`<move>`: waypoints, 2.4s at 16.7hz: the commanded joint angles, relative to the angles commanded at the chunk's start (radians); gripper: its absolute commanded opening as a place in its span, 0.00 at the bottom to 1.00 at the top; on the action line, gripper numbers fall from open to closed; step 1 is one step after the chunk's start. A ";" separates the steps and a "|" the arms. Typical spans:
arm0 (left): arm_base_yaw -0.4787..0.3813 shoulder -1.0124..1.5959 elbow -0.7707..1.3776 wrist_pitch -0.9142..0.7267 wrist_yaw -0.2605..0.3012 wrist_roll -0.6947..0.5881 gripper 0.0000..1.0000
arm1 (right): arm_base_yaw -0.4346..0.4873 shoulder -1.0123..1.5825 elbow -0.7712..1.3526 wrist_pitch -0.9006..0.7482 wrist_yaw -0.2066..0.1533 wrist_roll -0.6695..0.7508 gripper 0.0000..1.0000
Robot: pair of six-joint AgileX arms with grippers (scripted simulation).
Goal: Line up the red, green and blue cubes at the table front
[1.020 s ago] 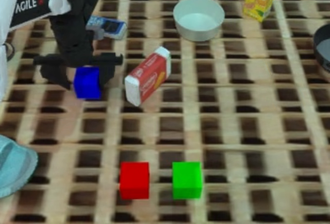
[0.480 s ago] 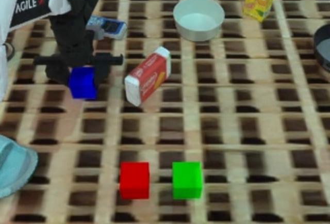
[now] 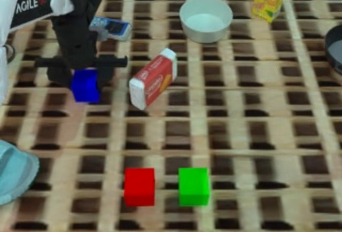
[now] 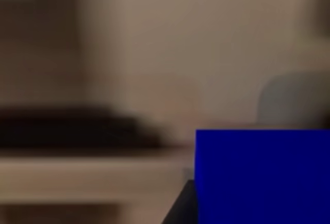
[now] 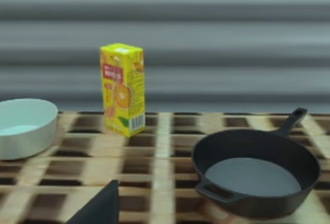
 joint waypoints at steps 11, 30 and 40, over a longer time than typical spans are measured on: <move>0.019 -0.049 0.188 -0.238 0.000 -0.002 0.00 | 0.000 0.000 0.000 0.000 0.000 0.000 1.00; -0.775 -0.127 0.132 -0.261 -0.006 -0.800 0.00 | 0.000 0.000 0.000 0.000 0.000 0.000 1.00; -0.773 -0.104 0.005 -0.111 -0.005 -0.799 0.00 | 0.000 0.000 0.000 0.000 0.000 0.000 1.00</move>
